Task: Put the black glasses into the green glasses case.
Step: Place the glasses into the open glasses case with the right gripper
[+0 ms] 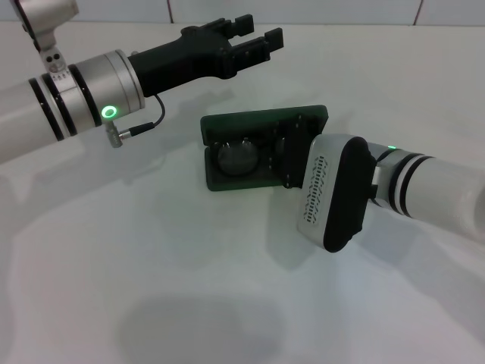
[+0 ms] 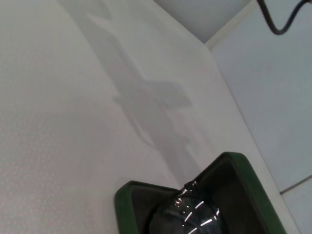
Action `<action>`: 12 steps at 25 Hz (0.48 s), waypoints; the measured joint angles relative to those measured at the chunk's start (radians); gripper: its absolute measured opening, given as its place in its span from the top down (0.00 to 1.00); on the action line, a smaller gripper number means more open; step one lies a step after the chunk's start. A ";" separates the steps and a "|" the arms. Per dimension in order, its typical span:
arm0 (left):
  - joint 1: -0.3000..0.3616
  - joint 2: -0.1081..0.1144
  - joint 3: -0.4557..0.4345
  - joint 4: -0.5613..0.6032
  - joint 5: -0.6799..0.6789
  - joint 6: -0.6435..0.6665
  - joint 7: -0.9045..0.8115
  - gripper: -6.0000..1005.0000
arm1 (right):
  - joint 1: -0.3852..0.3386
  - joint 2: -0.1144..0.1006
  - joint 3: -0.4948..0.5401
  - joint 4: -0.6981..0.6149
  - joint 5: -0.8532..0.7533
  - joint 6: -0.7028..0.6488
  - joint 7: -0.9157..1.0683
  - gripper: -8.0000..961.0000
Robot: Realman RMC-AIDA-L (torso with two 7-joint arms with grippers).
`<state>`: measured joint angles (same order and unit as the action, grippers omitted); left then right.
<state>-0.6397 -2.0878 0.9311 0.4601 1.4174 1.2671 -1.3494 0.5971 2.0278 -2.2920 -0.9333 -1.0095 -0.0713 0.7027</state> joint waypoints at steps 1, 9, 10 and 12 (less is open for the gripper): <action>0.000 0.000 0.000 0.000 0.000 0.000 0.000 0.29 | 0.000 0.000 -0.003 0.000 0.001 0.001 0.001 0.72; 0.003 0.000 0.000 0.000 0.000 0.000 -0.001 0.29 | -0.002 0.000 -0.010 -0.002 0.002 0.004 0.005 0.74; 0.004 0.000 0.000 0.000 0.000 0.000 -0.001 0.29 | -0.003 0.000 -0.010 -0.004 0.002 0.004 0.004 0.76; 0.004 0.000 0.000 0.000 0.000 0.000 -0.001 0.29 | -0.006 0.000 -0.010 -0.008 0.002 0.005 0.002 0.80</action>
<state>-0.6355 -2.0878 0.9311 0.4601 1.4174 1.2670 -1.3499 0.5908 2.0278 -2.3024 -0.9413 -1.0080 -0.0666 0.7042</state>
